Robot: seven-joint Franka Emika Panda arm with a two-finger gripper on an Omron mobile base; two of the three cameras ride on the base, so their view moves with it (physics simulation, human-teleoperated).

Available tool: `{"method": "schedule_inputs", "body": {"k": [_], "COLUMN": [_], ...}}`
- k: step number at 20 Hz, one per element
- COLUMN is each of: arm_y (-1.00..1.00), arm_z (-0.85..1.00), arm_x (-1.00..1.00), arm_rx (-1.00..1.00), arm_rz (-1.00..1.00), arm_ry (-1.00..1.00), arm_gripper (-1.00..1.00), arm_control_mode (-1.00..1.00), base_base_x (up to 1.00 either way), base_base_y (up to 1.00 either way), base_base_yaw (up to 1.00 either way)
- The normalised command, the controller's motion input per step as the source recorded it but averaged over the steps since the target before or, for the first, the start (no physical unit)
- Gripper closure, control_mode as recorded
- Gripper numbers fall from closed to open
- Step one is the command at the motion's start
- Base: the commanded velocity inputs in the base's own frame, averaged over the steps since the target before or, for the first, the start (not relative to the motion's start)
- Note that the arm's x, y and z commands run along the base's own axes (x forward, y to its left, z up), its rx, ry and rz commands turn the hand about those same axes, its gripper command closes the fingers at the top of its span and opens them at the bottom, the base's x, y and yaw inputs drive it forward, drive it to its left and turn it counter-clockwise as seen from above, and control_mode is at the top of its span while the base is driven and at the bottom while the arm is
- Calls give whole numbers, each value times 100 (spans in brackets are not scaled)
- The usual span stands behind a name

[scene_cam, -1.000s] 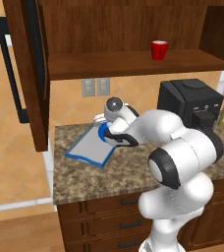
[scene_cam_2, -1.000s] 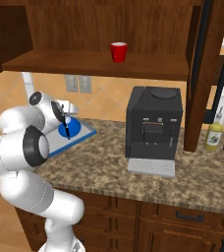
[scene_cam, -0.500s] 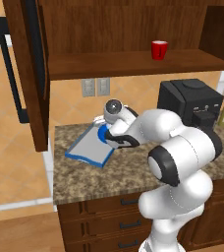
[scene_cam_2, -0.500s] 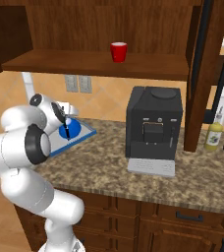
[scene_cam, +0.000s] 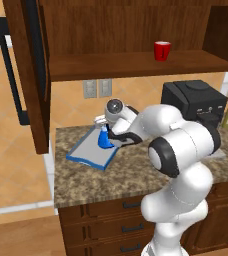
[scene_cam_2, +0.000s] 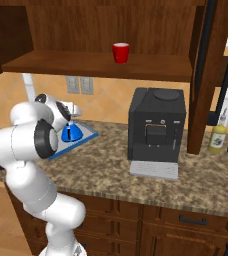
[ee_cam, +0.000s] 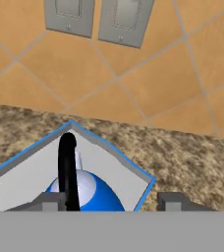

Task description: Pick the kettle from the counter and place it on the tray. Then pick the mug from the cabinet and place it on the tray. Then close the cabinet doors.

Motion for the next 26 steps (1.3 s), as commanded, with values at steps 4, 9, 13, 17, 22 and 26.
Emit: {"method": "schedule_inputs", "body": {"k": [4, 9, 13, 17, 22, 26], "arm_y": [13, 7, -5, -44, -40, -17], "arm_z": [-1, 9, 54, 100, 100, 100], "arm_x": [-4, -89, -100, -100, -81, -35], "arm_rx": [0, 0, 0, 0, 0, 0], "arm_rz": [0, 0, 0, 0, 0, 0], "arm_ry": [-8, -24, -24, -5, 22, 40], "arm_gripper": [-100, -100, -100, -100, -100, -100], "arm_control_mode": [-100, -100, -100, -100, -100, -100], "base_base_x": [0, 0, 0, 0, 0, 0], "base_base_y": [0, 0, 0, 0, 0, 0], "base_base_yaw": [0, 0, 0, 0, 0, 0]}}
